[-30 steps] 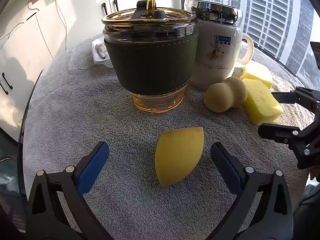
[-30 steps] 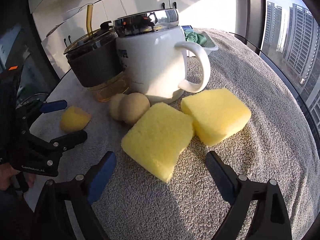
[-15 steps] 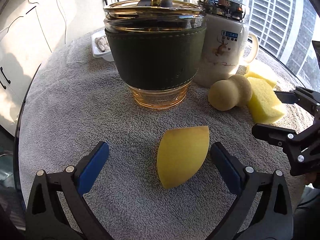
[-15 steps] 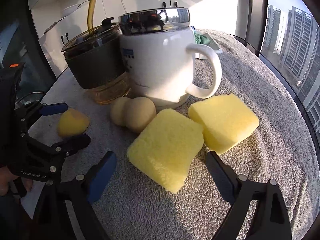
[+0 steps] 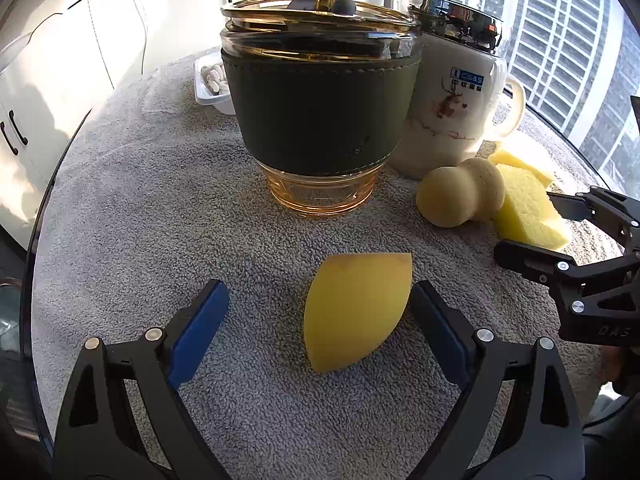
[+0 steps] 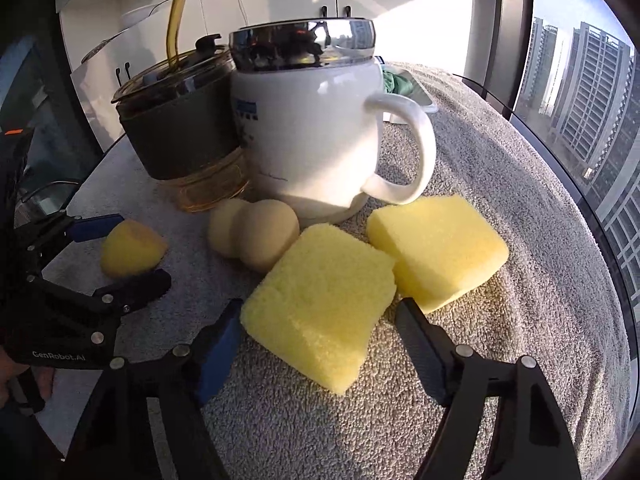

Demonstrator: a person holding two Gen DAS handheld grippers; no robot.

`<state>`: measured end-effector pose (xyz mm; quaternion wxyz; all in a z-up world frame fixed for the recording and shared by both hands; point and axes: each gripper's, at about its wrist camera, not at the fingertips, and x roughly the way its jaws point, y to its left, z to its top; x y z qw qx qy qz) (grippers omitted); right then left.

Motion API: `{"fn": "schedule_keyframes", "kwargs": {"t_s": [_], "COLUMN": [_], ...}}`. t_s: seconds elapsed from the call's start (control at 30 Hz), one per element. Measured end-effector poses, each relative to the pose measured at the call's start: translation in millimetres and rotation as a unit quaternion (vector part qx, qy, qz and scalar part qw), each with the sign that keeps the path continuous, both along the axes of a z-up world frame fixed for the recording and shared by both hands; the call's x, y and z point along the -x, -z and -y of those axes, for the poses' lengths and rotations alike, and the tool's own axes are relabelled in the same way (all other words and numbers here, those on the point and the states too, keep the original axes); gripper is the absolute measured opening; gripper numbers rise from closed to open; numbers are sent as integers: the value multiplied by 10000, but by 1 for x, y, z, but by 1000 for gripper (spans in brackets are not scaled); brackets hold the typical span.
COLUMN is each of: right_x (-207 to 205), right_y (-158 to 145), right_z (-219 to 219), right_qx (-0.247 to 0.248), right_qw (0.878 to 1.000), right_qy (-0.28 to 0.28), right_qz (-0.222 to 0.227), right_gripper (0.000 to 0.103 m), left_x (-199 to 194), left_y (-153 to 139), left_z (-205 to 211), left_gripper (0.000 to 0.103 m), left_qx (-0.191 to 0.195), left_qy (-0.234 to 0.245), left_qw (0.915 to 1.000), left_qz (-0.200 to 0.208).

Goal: Organize soft objects
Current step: 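Grasp the yellow makeup sponge with the left tool while the right tool grasps a yellow sponge, then carry both sponges over the white tray and open both tools to drop them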

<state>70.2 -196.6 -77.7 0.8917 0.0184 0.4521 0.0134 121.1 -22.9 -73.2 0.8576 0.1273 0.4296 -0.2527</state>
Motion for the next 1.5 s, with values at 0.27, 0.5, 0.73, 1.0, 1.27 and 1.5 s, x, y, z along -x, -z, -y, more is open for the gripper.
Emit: {"fn": "schedule_keyframes", "kwargs": {"t_s": [0.27, 0.5, 0.73, 1.0, 1.27, 1.5], "right_x": [1, 7, 17, 32, 45, 51], "right_y": [0, -1, -10, -27, -48, -82], "right_z": [3, 5, 8, 16, 27, 37], "right_qx": [98, 79, 49, -10, -35, -2], "right_qw": [9999, 9998, 9996, 9992, 9984, 9963], "right_qy": [-71, -115, -160, -182, -159, -144], "right_qz": [66, 116, 216, 366, 541, 850], "right_gripper": [65, 61, 59, 58, 58, 58], "left_x": [4, 12, 25, 53, 76, 76], "left_y": [-4, -7, -11, -25, -63, -104], "left_z": [-5, -11, -5, -4, -6, -14], "left_gripper": [71, 48, 39, 39, 39, 39], "left_qx": [127, 245, 346, 448, 617, 713], "left_qy": [-84, -183, -358, -525, -620, -615], "left_qw": [9999, 9995, 9987, 9973, 9944, 9906], "left_qz": [50, 71, 130, 249, 588, 995]}}
